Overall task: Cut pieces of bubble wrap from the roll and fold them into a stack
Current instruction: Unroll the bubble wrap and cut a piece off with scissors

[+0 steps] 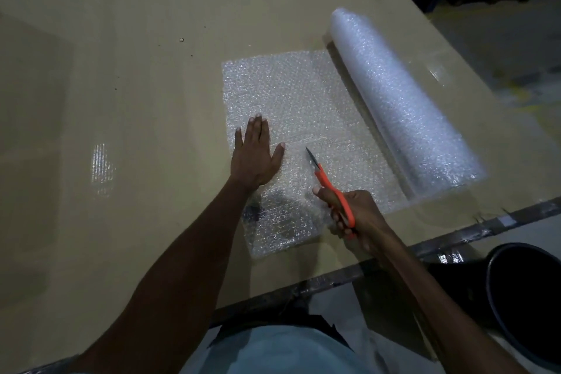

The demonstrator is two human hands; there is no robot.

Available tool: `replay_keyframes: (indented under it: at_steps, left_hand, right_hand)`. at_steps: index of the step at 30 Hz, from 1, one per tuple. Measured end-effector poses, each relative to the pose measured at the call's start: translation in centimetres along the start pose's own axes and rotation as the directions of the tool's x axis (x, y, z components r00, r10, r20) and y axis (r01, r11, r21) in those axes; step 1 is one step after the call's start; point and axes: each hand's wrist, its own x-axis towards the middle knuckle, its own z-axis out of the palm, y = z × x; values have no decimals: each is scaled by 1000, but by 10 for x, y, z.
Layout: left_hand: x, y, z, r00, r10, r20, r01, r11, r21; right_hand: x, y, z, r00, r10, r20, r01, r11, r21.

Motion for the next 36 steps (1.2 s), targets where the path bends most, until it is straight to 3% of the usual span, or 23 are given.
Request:
replay_keyframes:
  at_steps: [29,36]
  left_hand:
    - [-7,-6,-8,998,-23,56,23,1000,10]
    - [1,-9,-14,997,5,74,-9,999,53]
  right_hand:
    - [5,-8,11,1000,13,-14,-13,1000,-18]
    - [3,-16,8,999,29,39,-27,999,-47]
